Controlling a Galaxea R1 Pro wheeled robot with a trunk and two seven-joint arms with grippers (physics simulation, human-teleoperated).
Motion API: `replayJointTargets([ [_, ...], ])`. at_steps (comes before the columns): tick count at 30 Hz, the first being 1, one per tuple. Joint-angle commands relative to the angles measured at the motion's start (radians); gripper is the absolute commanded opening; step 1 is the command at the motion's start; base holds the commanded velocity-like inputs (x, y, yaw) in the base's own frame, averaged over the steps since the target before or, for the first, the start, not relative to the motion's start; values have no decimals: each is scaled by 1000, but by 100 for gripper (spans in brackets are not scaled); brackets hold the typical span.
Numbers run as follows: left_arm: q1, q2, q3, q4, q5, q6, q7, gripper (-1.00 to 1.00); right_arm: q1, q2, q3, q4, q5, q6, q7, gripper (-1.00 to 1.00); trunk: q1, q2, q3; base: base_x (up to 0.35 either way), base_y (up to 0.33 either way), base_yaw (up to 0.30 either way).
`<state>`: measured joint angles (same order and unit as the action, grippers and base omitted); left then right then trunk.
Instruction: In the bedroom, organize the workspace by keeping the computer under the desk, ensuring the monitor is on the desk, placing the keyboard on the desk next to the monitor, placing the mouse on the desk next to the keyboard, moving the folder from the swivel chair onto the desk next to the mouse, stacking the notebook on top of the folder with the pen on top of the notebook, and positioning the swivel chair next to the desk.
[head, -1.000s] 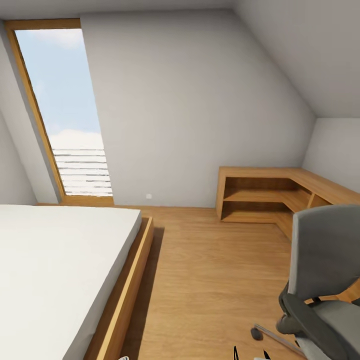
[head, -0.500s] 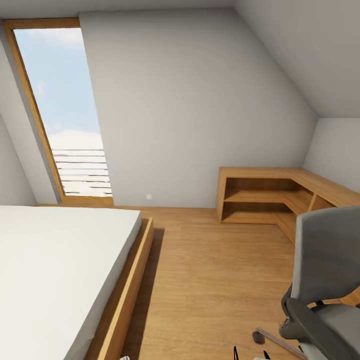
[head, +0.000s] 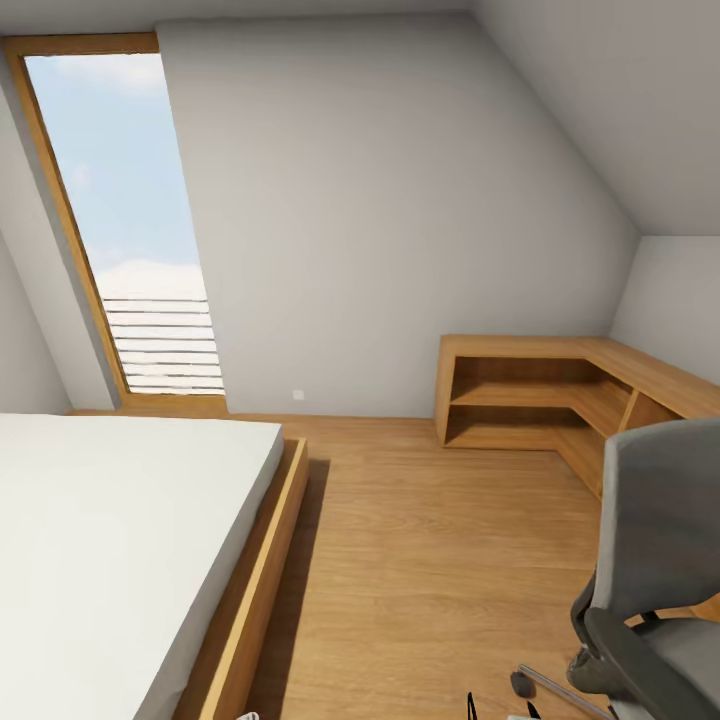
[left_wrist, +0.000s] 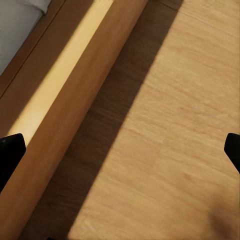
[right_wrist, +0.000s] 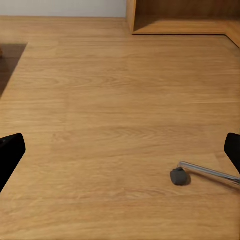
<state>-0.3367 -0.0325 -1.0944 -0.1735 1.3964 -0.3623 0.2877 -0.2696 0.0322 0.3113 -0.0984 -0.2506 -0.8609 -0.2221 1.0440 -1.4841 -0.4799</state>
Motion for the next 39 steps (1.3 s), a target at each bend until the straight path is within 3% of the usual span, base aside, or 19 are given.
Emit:
replayJointTargets([
  [1, -1, 0, -9, -1, 4, -3, 8, 100, -1, 0, 9, 0, -7, -3, -3, 100, 0, -1, -1, 2, 1, 0],
  [9, -1, 1, -9, -1, 4, -4, 8, 100, -1, 0, 9, 2, -8, -3, -3, 100, 0, -1, -1, 97, 0, 0],
  [39, -1, 0, -9, -1, 4, -3, 8, 100, -1, 0, 9, 1, -8, -3, -3, 100, 0, -1, -1, 329, 0, 0],
])
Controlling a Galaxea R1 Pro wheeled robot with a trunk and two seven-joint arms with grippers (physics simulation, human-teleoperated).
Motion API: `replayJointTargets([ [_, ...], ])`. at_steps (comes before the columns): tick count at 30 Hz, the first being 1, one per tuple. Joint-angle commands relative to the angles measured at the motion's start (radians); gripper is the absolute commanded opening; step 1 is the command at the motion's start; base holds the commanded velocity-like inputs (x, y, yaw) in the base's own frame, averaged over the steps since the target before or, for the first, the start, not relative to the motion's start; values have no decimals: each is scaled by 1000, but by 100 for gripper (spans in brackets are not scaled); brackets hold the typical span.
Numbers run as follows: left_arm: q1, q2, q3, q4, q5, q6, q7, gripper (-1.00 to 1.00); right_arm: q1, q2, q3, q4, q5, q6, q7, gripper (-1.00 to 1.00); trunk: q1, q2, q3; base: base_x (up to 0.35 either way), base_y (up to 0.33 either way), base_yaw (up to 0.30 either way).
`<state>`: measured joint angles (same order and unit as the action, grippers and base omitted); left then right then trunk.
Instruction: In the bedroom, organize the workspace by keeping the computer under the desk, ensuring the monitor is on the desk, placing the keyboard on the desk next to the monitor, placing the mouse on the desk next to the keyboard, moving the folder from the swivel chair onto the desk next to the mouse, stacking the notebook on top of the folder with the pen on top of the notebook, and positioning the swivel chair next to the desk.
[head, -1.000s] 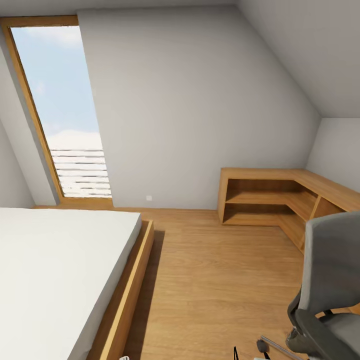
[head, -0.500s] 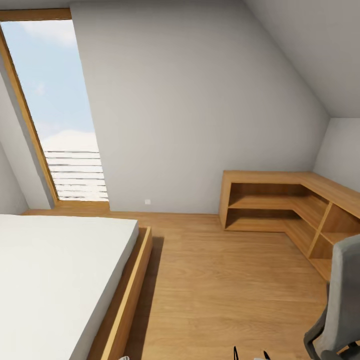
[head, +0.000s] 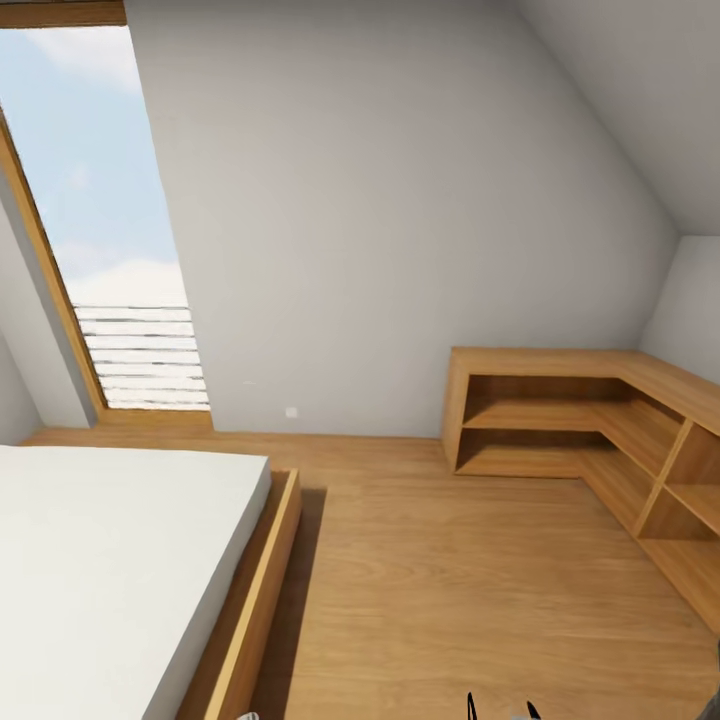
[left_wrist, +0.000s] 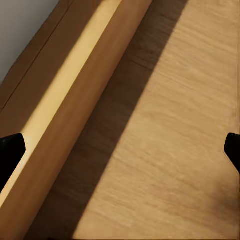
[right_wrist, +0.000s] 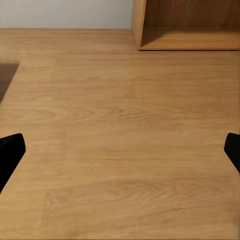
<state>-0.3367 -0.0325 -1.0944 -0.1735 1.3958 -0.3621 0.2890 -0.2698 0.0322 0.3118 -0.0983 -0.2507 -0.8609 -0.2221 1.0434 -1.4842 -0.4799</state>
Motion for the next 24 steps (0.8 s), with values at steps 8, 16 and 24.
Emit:
replayJointTargets([
  [8, -1, 0, -9, -1, 5, -2, 7, 100, -1, 0, 9, 1, -8, -3, -3, 100, 1, 0, -1, 332, -17, 0],
  [16, -1, 0, -9, -1, 5, 0, 7, 100, -1, 0, 9, 1, -9, -3, -3, 100, 1, 0, -1, 309, -166, 0],
  [24, -1, 0, -9, -1, 5, 0, 7, 100, -1, 0, 9, 1, -8, -3, -3, 100, 1, 0, -1, 299, -187, 0],
])
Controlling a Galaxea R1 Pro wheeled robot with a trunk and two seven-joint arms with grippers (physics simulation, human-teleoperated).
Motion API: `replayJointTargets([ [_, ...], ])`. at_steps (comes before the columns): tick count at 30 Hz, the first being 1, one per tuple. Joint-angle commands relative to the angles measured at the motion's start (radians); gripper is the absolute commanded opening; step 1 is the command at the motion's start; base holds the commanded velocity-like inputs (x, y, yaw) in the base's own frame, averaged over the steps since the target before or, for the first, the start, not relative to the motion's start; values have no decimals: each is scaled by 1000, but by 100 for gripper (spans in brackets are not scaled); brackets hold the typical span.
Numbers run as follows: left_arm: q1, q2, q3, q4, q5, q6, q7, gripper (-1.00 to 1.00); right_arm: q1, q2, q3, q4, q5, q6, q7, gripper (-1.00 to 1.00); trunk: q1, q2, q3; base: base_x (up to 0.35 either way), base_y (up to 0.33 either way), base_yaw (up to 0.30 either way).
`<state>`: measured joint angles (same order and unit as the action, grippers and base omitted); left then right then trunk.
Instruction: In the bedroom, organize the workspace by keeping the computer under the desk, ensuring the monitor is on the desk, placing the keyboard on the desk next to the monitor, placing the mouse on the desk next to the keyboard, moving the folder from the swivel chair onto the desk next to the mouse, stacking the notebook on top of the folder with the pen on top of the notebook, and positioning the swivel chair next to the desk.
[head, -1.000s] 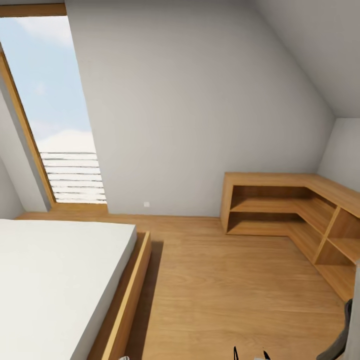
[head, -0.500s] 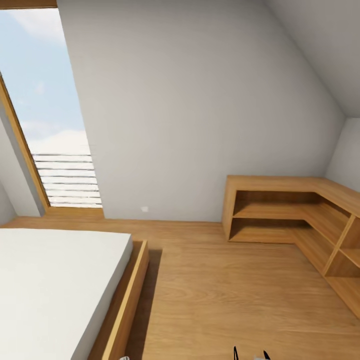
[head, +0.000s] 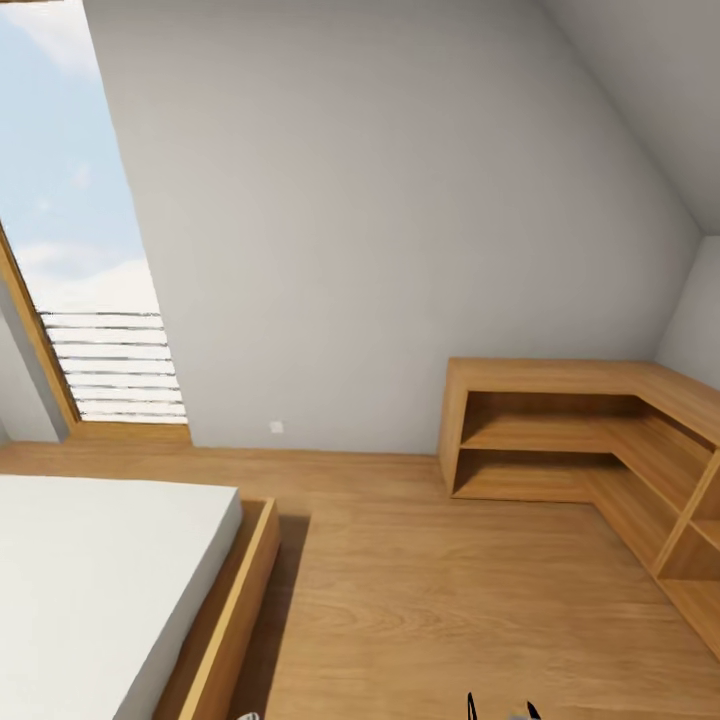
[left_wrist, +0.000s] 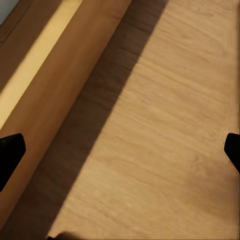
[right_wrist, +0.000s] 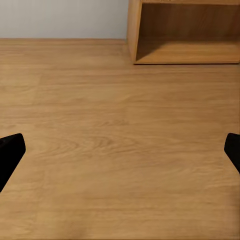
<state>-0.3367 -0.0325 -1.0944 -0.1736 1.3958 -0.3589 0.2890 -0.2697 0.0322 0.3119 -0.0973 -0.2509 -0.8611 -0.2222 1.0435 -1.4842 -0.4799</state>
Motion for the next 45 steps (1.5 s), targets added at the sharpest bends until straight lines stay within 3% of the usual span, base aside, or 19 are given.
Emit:
replayJointTargets([
  [1, -1, 0, -9, -1, 5, -3, 7, 100, -1, 0, 9, 0, -8, -2, -3, 100, 1, 0, -1, 314, -74, 0],
  [34, -1, 0, -9, -1, 6, -3, 7, 100, -1, 0, 9, 1, -8, -2, -3, 100, 1, 0, -1, 329, -4, -1],
  [45, -1, 0, -9, -1, 6, -3, 7, 100, -1, 0, 10, 1, -7, -2, -3, 100, 1, 0, 9, 329, 0, -135],
])
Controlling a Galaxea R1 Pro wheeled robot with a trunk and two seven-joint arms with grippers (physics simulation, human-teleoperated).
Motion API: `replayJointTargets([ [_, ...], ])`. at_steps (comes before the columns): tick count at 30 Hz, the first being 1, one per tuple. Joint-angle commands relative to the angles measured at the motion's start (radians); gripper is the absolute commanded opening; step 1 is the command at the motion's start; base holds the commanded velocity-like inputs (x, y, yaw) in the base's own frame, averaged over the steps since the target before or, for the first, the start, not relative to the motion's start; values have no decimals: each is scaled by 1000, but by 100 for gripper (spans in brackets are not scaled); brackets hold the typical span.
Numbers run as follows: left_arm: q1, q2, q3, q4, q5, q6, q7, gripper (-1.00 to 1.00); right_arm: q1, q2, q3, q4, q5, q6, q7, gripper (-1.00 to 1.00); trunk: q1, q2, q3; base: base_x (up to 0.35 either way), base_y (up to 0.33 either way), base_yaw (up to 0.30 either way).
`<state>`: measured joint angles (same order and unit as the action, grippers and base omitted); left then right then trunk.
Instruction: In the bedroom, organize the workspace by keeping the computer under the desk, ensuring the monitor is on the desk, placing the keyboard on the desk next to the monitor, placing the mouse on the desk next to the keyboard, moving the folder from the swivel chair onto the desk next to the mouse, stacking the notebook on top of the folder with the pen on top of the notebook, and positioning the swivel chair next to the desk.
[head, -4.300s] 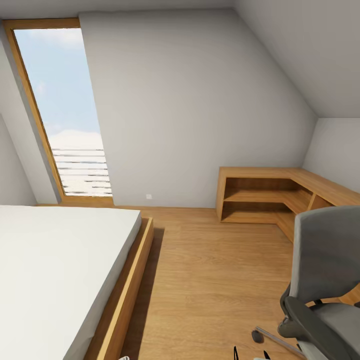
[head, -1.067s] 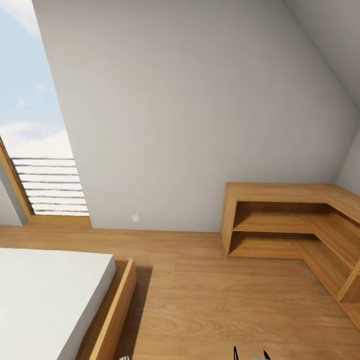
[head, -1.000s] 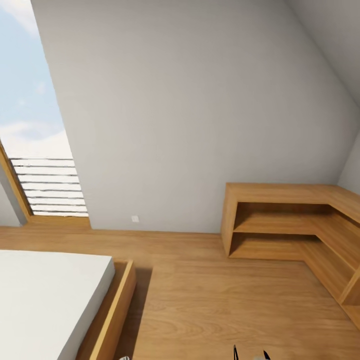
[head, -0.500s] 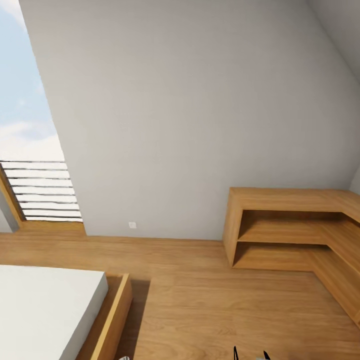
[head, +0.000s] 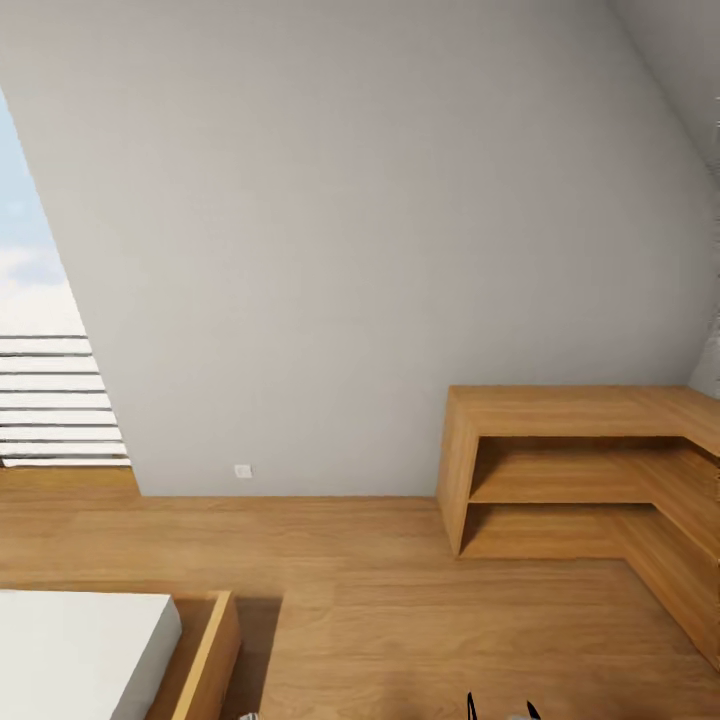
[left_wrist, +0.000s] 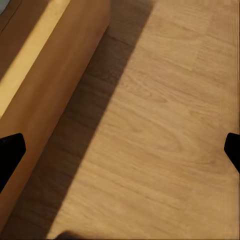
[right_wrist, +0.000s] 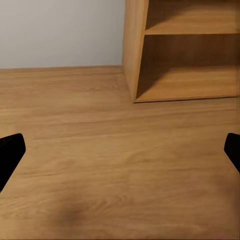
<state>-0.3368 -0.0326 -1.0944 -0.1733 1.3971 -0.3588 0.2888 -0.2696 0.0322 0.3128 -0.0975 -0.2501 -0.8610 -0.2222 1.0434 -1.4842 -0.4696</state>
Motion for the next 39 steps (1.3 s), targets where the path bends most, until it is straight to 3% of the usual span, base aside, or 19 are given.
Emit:
replayJointTargets([
  [1, -1, 0, -9, -2, 5, -3, 7, 100, -1, 0, 8, 1, -8, -3, -3, 100, 1, 0, 0, 329, 0, -172],
  [19, -1, 0, -9, -2, 5, -3, 7, 100, 0, 0, 9, 1, -8, -3, -3, 100, 1, 0, 21, 304, -15, -174],
  [39, -1, 2, -7, -2, 5, -5, 7, 100, 0, 0, 9, 1, -8, -3, -3, 100, 1, 0, 46, 37, -13, -176],
])
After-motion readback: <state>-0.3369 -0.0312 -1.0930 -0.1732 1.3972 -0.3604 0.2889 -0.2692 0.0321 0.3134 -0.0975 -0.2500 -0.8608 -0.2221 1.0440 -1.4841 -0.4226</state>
